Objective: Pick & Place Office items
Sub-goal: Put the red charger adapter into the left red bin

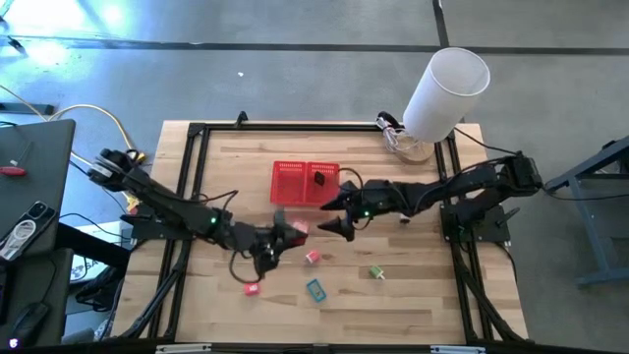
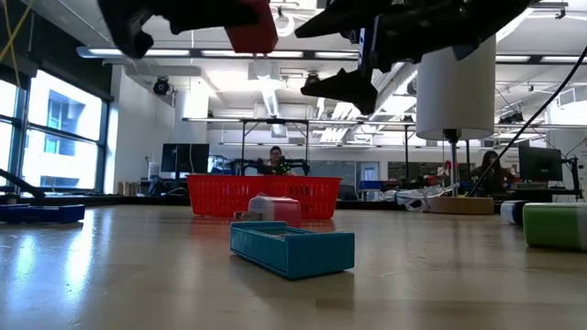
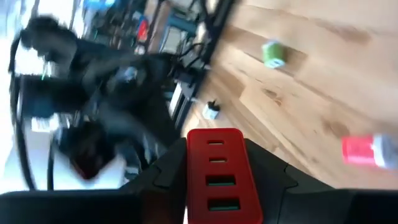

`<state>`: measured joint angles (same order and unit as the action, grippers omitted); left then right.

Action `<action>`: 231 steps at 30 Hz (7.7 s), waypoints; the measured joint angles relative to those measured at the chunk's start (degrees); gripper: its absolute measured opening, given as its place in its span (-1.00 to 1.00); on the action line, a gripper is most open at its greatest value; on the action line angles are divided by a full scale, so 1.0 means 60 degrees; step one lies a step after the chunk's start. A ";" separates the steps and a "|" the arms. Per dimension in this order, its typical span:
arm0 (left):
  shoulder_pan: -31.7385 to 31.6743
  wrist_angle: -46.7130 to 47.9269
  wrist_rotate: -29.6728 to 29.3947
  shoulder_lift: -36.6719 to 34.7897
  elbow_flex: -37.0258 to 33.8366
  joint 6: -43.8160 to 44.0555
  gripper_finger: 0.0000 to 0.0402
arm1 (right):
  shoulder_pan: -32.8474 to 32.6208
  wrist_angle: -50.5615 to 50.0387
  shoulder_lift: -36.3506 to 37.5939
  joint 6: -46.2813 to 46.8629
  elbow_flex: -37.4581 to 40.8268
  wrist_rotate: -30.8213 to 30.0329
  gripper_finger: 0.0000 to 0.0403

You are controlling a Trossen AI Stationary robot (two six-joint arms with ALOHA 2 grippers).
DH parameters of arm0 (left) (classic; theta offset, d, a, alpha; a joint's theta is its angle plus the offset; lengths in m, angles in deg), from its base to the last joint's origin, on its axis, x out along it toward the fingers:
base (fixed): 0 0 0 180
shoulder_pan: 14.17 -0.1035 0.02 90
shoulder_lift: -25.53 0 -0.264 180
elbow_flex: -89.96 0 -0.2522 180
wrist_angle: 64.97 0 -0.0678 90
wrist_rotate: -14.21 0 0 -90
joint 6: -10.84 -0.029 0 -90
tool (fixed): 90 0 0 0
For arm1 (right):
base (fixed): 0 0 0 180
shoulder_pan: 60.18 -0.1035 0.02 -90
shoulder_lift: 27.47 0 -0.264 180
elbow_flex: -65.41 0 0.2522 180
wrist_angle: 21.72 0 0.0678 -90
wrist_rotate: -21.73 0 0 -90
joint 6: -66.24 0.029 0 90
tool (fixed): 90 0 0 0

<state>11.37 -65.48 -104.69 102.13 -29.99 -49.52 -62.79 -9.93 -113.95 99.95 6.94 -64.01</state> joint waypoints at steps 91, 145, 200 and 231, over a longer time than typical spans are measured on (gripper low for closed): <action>0.0147 -0.7679 -0.3956 0.2991 0.0007 0.1033 -0.31 | 0.0189 0.1769 -0.0022 -0.1298 -0.0010 -0.1040 -0.45; -0.1985 0.3877 -0.0190 -0.2346 -0.0015 1.1564 -0.91 | -0.0816 0.2013 -0.0011 -0.3847 0.0001 -0.2362 -0.45; -0.1685 0.1498 -0.0194 -0.0765 -0.0015 1.0696 -0.05 | -0.0813 0.2211 -0.0007 -0.4346 0.0004 -0.1677 -0.44; -0.2623 -0.1249 0.2134 0.0556 -0.0009 1.1421 -0.05 | -0.0630 0.2209 -0.0004 -0.4342 0.0004 -0.1444 -0.44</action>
<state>-4.36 -72.97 -91.89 105.47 -30.05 19.01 -66.58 3.33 -113.97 73.90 6.97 -72.67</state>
